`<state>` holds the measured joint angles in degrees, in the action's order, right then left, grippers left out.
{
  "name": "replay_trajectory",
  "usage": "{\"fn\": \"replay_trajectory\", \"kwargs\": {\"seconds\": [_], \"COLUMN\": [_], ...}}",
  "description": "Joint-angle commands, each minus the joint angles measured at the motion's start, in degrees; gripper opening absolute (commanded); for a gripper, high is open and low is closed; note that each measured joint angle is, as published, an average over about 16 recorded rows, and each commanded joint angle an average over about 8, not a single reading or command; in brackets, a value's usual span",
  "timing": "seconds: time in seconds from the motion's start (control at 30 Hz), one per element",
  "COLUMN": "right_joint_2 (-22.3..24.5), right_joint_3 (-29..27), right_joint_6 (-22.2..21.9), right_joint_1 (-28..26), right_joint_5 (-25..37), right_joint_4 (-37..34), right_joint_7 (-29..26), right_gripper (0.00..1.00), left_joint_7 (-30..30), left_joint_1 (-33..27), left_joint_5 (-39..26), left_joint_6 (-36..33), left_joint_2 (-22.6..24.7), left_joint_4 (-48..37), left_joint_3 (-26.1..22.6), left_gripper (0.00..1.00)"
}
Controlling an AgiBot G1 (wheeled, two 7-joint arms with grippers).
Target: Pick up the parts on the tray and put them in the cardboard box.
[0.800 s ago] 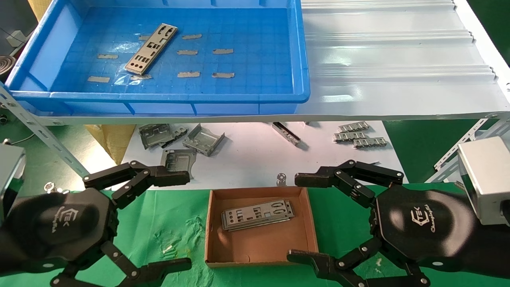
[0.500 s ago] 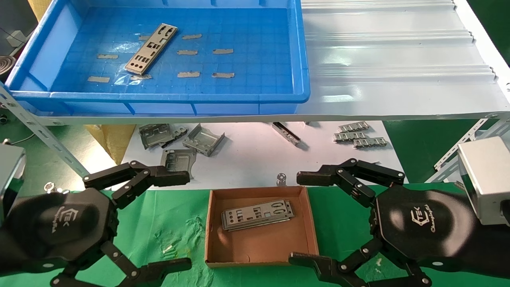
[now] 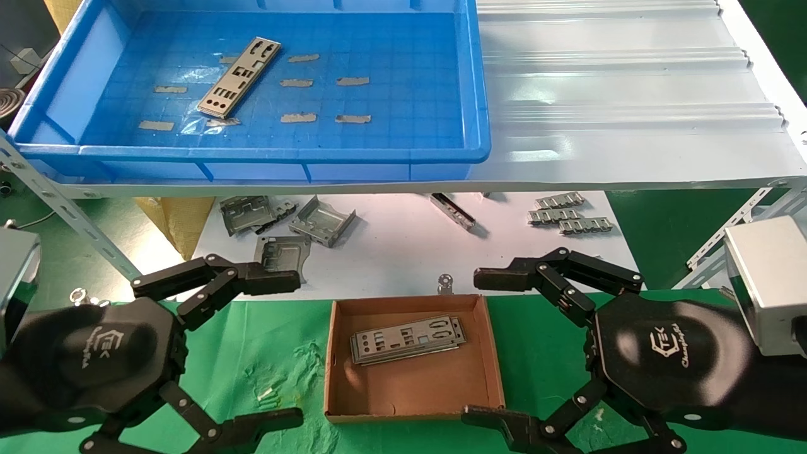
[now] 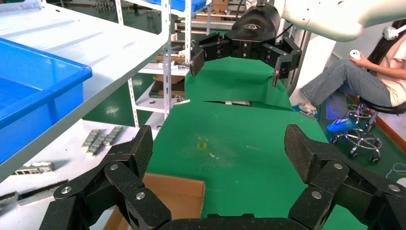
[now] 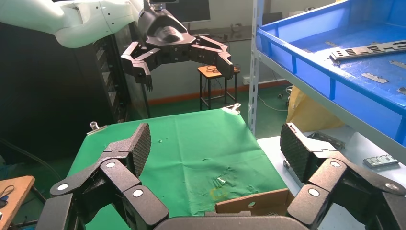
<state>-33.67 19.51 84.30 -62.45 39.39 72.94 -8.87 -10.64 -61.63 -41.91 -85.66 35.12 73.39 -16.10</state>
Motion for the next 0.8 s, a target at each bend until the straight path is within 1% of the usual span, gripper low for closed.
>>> {"fn": "replay_trajectory", "kwargs": {"seconds": [0.03,0.8], "right_joint_2": [0.0,0.0], "right_joint_3": [0.0,0.0], "right_joint_6": [0.0,0.0], "right_joint_1": [0.0,0.0], "right_joint_5": [0.0,0.0], "right_joint_4": [0.0,0.0], "right_joint_7": [0.0,0.0], "right_gripper": [1.0,1.0], "left_joint_7": [0.0,0.0], "left_joint_1": [0.0,0.0], "left_joint_5": [0.0,0.0], "left_joint_6": [0.0,0.0], "left_joint_2": [0.0,0.0], "left_joint_4": [0.0,0.0], "left_joint_3": [0.0,0.0], "left_gripper": [1.0,1.0]}}
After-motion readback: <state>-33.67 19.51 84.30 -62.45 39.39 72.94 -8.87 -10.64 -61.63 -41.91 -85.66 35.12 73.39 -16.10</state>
